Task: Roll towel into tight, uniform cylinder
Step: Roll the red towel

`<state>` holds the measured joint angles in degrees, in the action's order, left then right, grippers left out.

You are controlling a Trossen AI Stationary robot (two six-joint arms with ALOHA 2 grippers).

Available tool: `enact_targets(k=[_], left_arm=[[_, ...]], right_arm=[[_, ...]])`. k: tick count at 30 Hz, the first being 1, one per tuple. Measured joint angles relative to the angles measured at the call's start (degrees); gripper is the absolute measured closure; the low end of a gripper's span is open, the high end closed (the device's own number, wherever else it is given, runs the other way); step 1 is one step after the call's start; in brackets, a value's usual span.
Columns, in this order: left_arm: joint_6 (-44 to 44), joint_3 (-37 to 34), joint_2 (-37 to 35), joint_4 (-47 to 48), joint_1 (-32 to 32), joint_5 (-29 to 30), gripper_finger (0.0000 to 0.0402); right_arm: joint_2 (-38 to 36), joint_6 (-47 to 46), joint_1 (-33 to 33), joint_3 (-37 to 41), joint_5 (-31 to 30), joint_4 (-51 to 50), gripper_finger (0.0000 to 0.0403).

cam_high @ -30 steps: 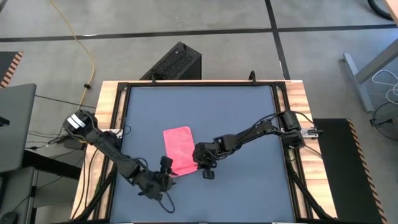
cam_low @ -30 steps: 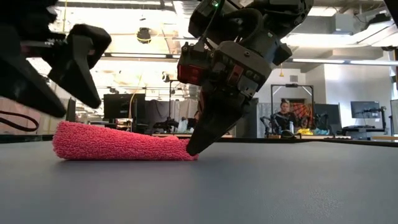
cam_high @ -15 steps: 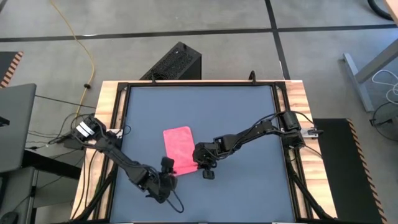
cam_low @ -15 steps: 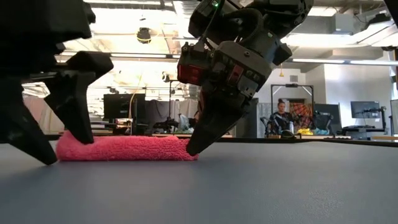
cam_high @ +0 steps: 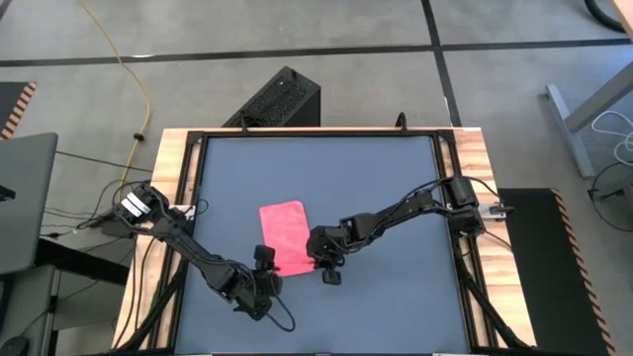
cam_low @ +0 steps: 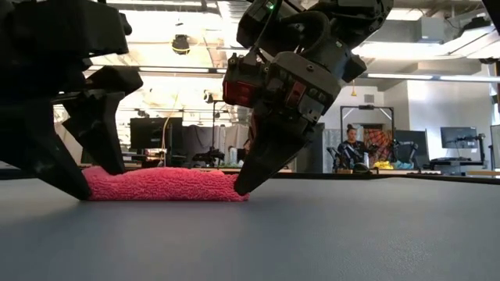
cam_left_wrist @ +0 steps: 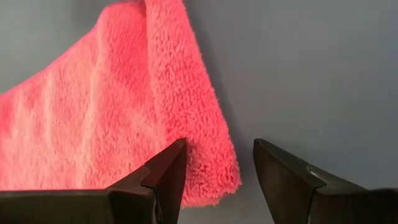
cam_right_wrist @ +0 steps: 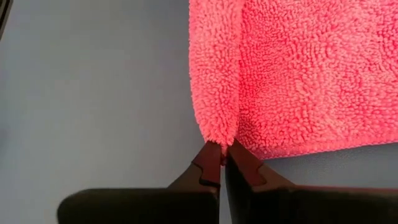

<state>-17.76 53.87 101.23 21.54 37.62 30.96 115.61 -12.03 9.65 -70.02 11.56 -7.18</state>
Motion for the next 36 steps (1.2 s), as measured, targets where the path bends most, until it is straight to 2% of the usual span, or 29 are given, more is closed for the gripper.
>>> enact_targets(k=[5, 9, 18, 23, 27, 30, 32, 36], left_arm=[[-2.68, -1.05, -0.01, -0.02, -1.53, -1.78, 0.0232], [-4.06, -2.81, -0.27, -2.40, -2.47, -4.42, 0.0260], [-6.24, -3.10, -0.13, -3.01, -2.97, -7.83, 0.0390], [-5.57, -3.10, -0.18, -3.93, -3.75, -11.74, 0.0399], [-4.61, -4.26, -1.24, -6.42, -3.77, -13.92, 0.0400], [-6.59, -9.61, -4.12, -14.07, -3.91, -18.36, 0.0401], [-9.36, -15.47, -6.61, -23.91, -4.31, -22.02, 0.0401], [-20.29, -26.68, -10.99, -39.87, -6.21, -24.76, 0.0401]], right_arm=[[0.00, -0.02, 0.00, 0.00, 0.11, 0.00, 0.0376], [0.00, -0.02, 0.00, 0.00, 0.12, 0.00, 0.0376], [0.00, -1.83, 0.00, 0.00, 0.17, -0.04, 0.0376], [0.00, -8.97, 0.00, 0.00, 0.82, -0.04, 0.0376], [0.04, -12.45, -0.09, -0.02, 3.58, 0.01, 0.0376], [0.05, -13.91, 0.15, 0.00, 5.27, -0.06, 0.0376], [0.17, -15.99, 0.23, 0.00, 5.88, 0.27, 0.0376], [0.17, -23.00, -0.13, -0.01, 5.84, 1.36, 0.0378]])
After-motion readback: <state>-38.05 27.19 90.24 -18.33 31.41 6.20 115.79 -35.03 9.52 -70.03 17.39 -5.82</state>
